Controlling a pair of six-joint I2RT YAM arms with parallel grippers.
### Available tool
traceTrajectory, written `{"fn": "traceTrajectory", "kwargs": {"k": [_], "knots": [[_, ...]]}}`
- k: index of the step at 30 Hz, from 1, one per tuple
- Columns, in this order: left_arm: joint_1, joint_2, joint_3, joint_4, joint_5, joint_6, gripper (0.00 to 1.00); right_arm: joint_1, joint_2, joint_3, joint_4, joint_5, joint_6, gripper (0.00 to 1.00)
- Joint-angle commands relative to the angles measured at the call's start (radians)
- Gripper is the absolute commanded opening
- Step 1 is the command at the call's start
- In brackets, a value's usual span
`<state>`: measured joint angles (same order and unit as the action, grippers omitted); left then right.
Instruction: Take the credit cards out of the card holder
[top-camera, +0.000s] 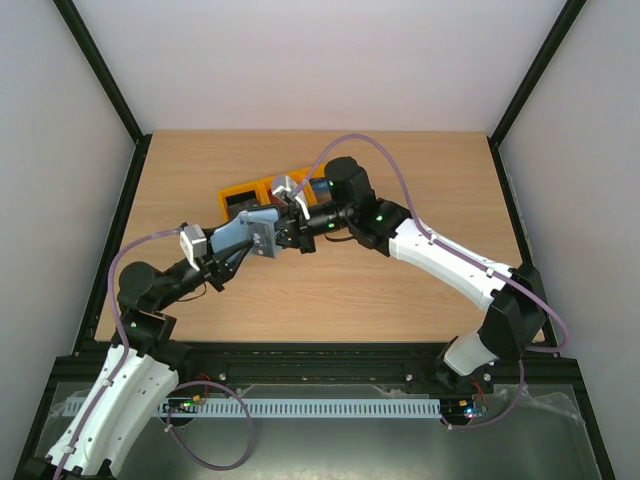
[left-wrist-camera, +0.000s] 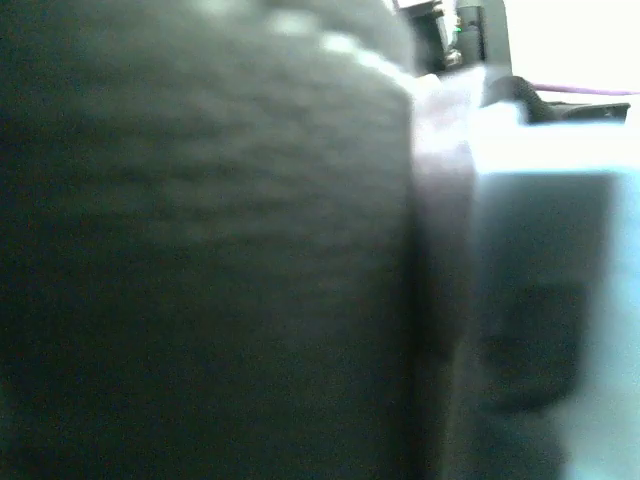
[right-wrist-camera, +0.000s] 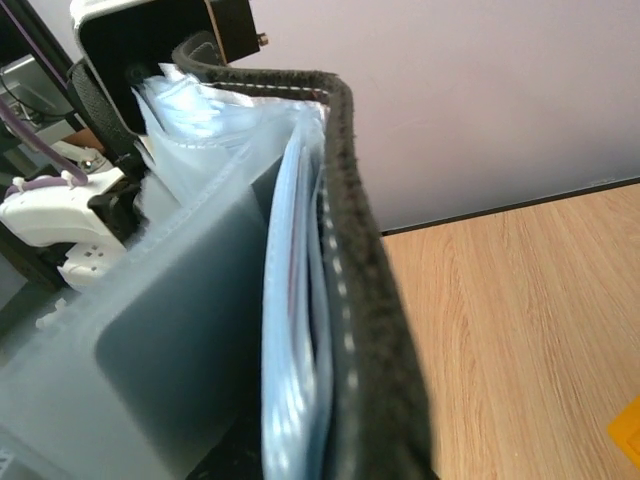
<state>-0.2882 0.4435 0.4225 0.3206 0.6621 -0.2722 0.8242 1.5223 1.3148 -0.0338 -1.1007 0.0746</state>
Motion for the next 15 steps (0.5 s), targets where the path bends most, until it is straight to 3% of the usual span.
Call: {"fn": "traceTrajectory", "kwargs": {"k": [1,4,5,9,15], "knots": [[-0.001,-0.01,-0.008,0.03,0.021,-0.033,0.24,0.015,-0.016,0.04,-0.049,-0.046,-0.056,0.02],[0.002,-0.01,-0.014,0.054,0.045,-0.079,0.05,0.013,-0.015,0.041,-0.042,-0.044,-0.047,0.02],[0.002,-0.009,-0.014,0.057,0.047,-0.086,0.03,0.015,-0.013,0.041,-0.042,-0.044,-0.045,0.03],[0.012,-0.011,0.0,0.021,-0.023,-0.114,0.02,-0.001,-0.027,0.03,-0.052,-0.008,-0.045,0.25],[0.041,-0.018,0.005,0.003,-0.101,-0.162,0.02,-0.063,-0.114,-0.032,-0.101,0.054,-0.091,0.66]]}}
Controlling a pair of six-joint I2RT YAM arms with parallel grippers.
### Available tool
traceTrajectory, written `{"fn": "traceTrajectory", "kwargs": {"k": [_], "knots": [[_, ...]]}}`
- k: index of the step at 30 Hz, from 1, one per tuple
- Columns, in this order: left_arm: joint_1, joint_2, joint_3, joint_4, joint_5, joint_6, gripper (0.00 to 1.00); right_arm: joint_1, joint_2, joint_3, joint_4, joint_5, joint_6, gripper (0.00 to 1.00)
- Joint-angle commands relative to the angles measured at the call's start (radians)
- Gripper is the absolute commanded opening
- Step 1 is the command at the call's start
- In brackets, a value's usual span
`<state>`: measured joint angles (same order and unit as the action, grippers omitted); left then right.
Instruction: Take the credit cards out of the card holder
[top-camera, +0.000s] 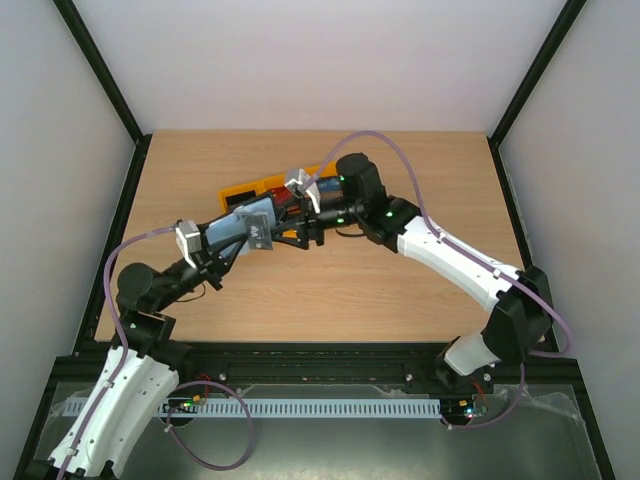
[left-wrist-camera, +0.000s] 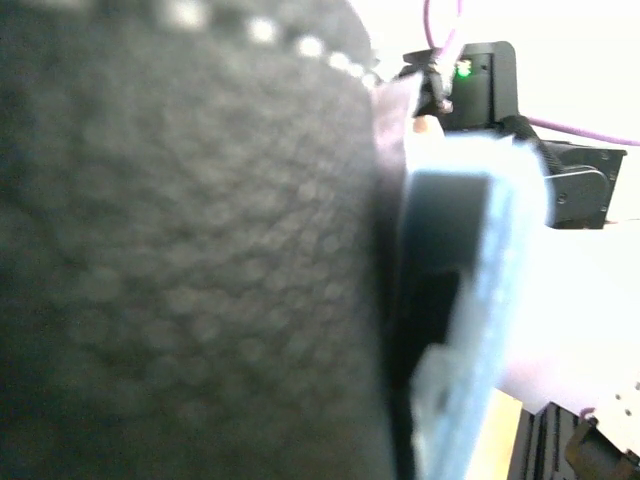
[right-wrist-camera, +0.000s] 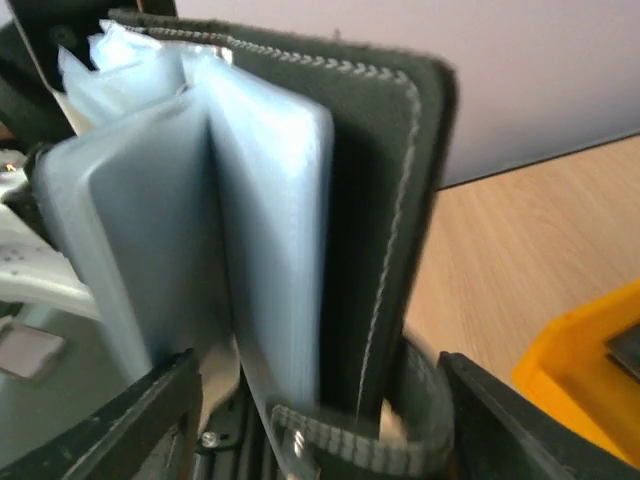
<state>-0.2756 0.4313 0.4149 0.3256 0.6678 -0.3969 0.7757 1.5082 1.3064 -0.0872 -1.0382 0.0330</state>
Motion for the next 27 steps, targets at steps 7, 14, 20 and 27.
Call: {"fn": "traceTrajectory", "kwargs": {"k": [7,14,20,27], "knots": [[0.029,-0.007,0.005,0.013,-0.069,-0.023,0.02,-0.026,-0.157,-0.013,-0.199,0.021,-0.168,0.99],[0.029,-0.006,0.001,0.049,-0.004,-0.013,0.02,-0.017,-0.084,-0.025,0.106,0.123,0.118,0.99],[0.029,-0.005,0.01,0.056,0.029,-0.009,0.03,-0.003,-0.032,-0.008,0.239,0.103,0.188,0.99],[0.029,-0.002,0.004,0.095,0.066,-0.037,0.02,-0.003,0.033,0.03,0.135,0.052,0.117,1.0]]}}
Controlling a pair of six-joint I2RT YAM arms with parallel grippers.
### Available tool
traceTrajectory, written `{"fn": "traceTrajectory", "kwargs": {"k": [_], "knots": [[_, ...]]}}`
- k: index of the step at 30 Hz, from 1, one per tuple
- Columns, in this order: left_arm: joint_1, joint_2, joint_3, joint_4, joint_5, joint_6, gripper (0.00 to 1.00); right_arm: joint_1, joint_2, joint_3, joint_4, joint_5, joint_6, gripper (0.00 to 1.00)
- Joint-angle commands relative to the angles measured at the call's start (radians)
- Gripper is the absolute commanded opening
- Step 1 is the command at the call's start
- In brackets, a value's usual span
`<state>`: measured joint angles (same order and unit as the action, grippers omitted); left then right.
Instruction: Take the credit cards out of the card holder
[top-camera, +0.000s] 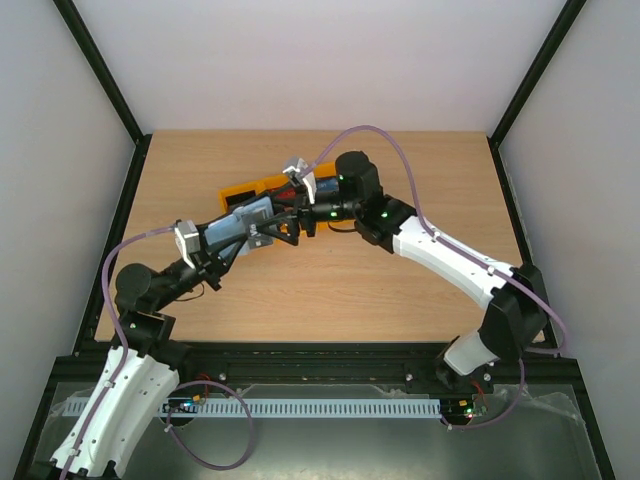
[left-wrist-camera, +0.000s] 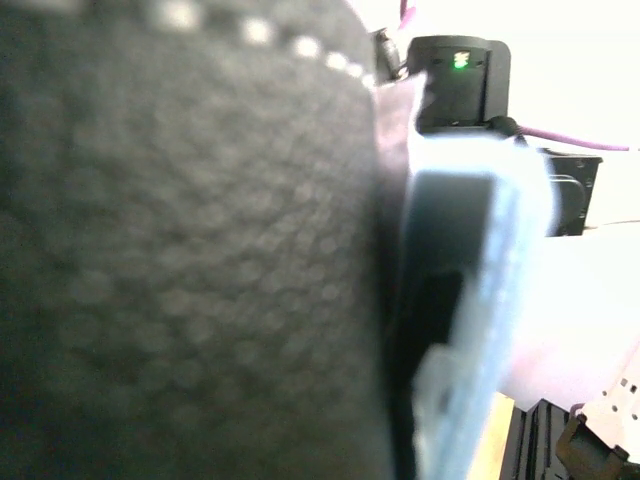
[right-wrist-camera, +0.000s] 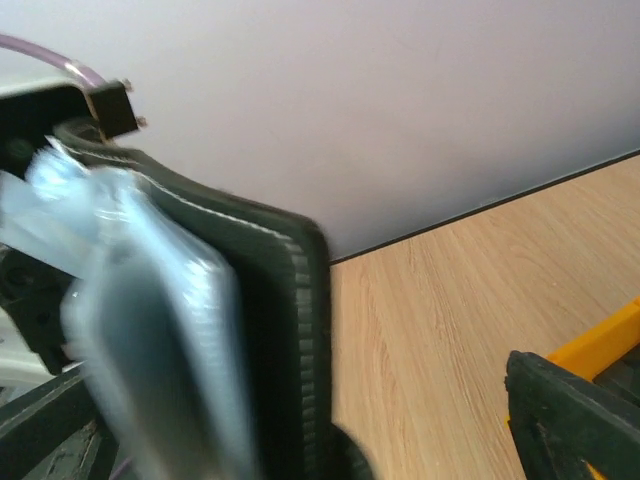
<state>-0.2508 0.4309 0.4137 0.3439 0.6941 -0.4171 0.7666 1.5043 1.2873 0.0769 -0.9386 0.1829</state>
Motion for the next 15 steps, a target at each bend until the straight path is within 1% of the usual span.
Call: {"fn": "traceTrajectory", "kwargs": {"k": [1,2,4,6,7,9,10,12,14,15], "knots": [[0.003,-0.001,0.005,0.082,0.045,-0.022,0.03,0.007,0.045,0.064,-0.054,-0.091,-0.055,0.92],[0.004,-0.001,0.005,0.084,0.048,-0.026,0.02,0.007,0.053,0.078,-0.075,-0.145,-0.071,0.72],[0.004,-0.001,0.004,0.092,0.056,-0.034,0.02,0.006,0.054,0.088,-0.07,-0.214,-0.074,0.39],[0.004,-0.001,0.0,0.096,0.053,-0.038,0.02,0.006,0.044,0.084,-0.065,-0.235,-0.078,0.13],[0.004,-0.002,-0.001,0.094,0.044,-0.04,0.02,0.005,0.037,0.078,-0.066,-0.234,-0.084,0.04],[0.004,-0.005,0.0,0.082,0.013,-0.043,0.04,0.005,0.016,0.06,-0.063,-0.226,-0.092,0.02],[0.005,-0.008,0.0,0.075,-0.007,-0.044,0.1,0.004,0.008,0.053,-0.063,-0.219,-0.095,0.02],[0.01,-0.016,0.001,0.053,-0.055,-0.055,0.33,0.0,-0.012,0.038,-0.064,-0.189,-0.093,0.02],[0.02,-0.024,0.003,0.02,-0.119,-0.064,0.5,-0.006,-0.029,0.024,-0.065,-0.125,-0.075,0.02],[0.026,-0.029,0.005,-0.001,-0.162,-0.068,0.54,-0.009,-0.036,0.02,-0.068,-0.085,-0.066,0.02]]}}
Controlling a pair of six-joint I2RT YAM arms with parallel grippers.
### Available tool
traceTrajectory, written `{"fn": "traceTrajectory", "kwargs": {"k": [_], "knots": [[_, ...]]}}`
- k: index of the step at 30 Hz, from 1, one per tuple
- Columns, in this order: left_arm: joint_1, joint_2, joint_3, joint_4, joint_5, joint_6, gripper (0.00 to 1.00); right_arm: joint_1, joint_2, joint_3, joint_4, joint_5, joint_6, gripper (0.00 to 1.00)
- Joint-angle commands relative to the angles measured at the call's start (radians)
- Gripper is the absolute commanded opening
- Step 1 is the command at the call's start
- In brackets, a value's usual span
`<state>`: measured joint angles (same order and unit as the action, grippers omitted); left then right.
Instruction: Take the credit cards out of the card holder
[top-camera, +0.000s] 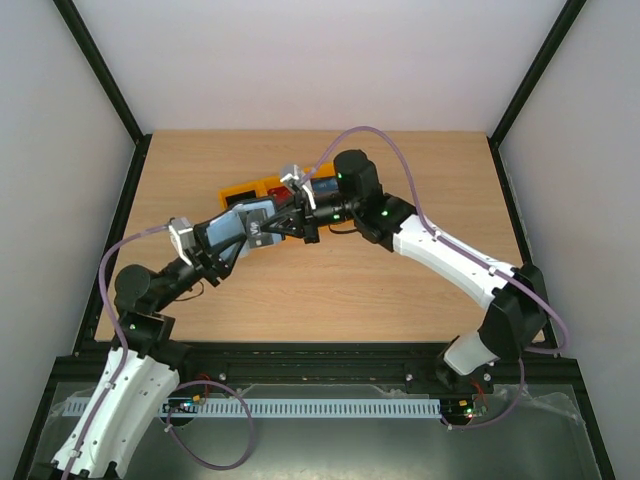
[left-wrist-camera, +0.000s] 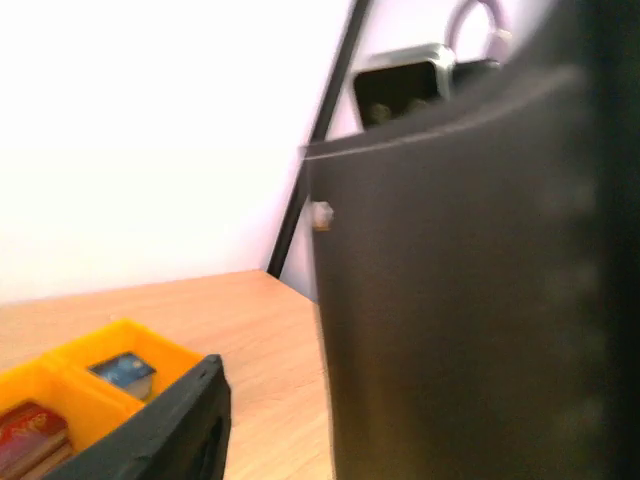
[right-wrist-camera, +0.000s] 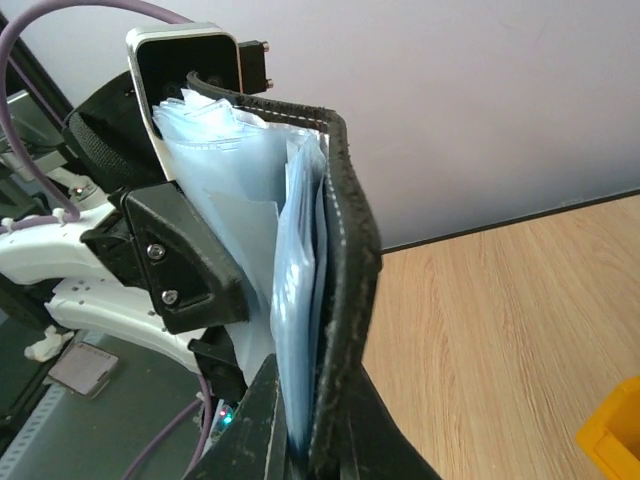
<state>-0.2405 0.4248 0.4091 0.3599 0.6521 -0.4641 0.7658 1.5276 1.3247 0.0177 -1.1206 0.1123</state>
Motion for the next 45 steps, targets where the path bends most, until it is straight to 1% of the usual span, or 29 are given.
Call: {"fn": "traceTrajectory", "kwargs": {"k": [1,4,6,8,11,12,13,14,15,16,17,18,19,21,22,24,26,28,31,34,37,42,45], "knots": [[0.022,-0.027,0.012,-0.041,-0.166,-0.028,0.59,-0.012,-0.064,-0.022,-0.018,0.139,0.019,0.02],[0.048,-0.047,0.016,-0.102,-0.3,-0.053,0.73,-0.016,-0.06,-0.014,-0.067,0.299,0.062,0.02],[0.066,-0.056,0.018,-0.126,-0.364,-0.058,0.78,-0.013,-0.037,0.017,-0.138,0.437,0.108,0.02],[0.08,-0.057,0.021,-0.151,-0.418,-0.082,0.79,0.001,0.0,0.073,-0.244,0.572,0.137,0.02],[0.099,-0.053,0.027,-0.176,-0.476,-0.117,0.78,0.056,0.052,0.148,-0.379,0.783,0.132,0.02],[0.104,-0.052,0.031,-0.176,-0.481,-0.12,0.75,0.078,0.07,0.172,-0.413,0.862,0.132,0.02],[0.107,-0.052,0.034,-0.168,-0.463,-0.116,0.7,0.096,0.088,0.194,-0.448,0.93,0.135,0.02],[0.108,-0.053,0.032,-0.146,-0.422,-0.107,0.6,0.11,0.108,0.228,-0.479,0.991,0.141,0.02],[0.107,-0.048,0.025,-0.107,-0.339,-0.117,0.5,0.125,0.129,0.249,-0.504,1.041,0.148,0.01],[0.105,-0.038,0.006,-0.056,-0.244,-0.156,0.41,0.138,0.151,0.275,-0.527,1.053,0.147,0.02],[0.094,-0.02,-0.012,-0.007,-0.147,-0.219,0.36,0.151,0.172,0.309,-0.539,1.041,0.136,0.02],[0.067,0.003,-0.028,0.023,-0.092,-0.281,0.33,0.164,0.188,0.324,-0.54,1.019,0.127,0.02],[0.032,0.023,-0.036,0.029,-0.077,-0.31,0.3,0.174,0.198,0.331,-0.532,0.989,0.116,0.02],[-0.016,0.05,-0.044,0.012,-0.089,-0.288,0.24,0.186,0.207,0.332,-0.499,0.917,0.101,0.02],[-0.031,0.061,-0.043,-0.004,-0.105,-0.268,0.23,0.188,0.209,0.33,-0.485,0.883,0.096,0.02],[-0.044,0.077,-0.045,-0.011,-0.137,-0.267,0.23,0.188,0.2,0.316,-0.455,0.787,0.073,0.02],[-0.035,0.074,-0.061,0.005,-0.177,-0.312,0.23,0.188,0.172,0.284,-0.409,0.708,0.052,0.02],[0.002,0.062,-0.084,0.023,-0.198,-0.379,0.22,0.188,0.148,0.262,-0.385,0.662,0.034,0.02],[0.039,0.057,-0.123,0.081,-0.184,-0.45,0.22,0.183,0.133,0.236,-0.374,0.592,0.009,0.02],[0.04,0.058,-0.138,0.081,-0.19,-0.465,0.22,0.181,0.134,0.243,-0.361,0.493,-0.01,0.02],[0.041,0.057,-0.139,0.099,-0.18,-0.464,0.22,0.177,0.123,0.24,-0.352,0.439,-0.028,0.02],[0.059,0.035,-0.146,0.079,-0.17,-0.456,0.22,0.153,0.091,0.212,-0.341,0.342,-0.048,0.02],[0.073,0.026,-0.152,0.094,-0.147,-0.459,0.24,0.133,0.066,0.191,-0.332,0.273,-0.062,0.02]]}}
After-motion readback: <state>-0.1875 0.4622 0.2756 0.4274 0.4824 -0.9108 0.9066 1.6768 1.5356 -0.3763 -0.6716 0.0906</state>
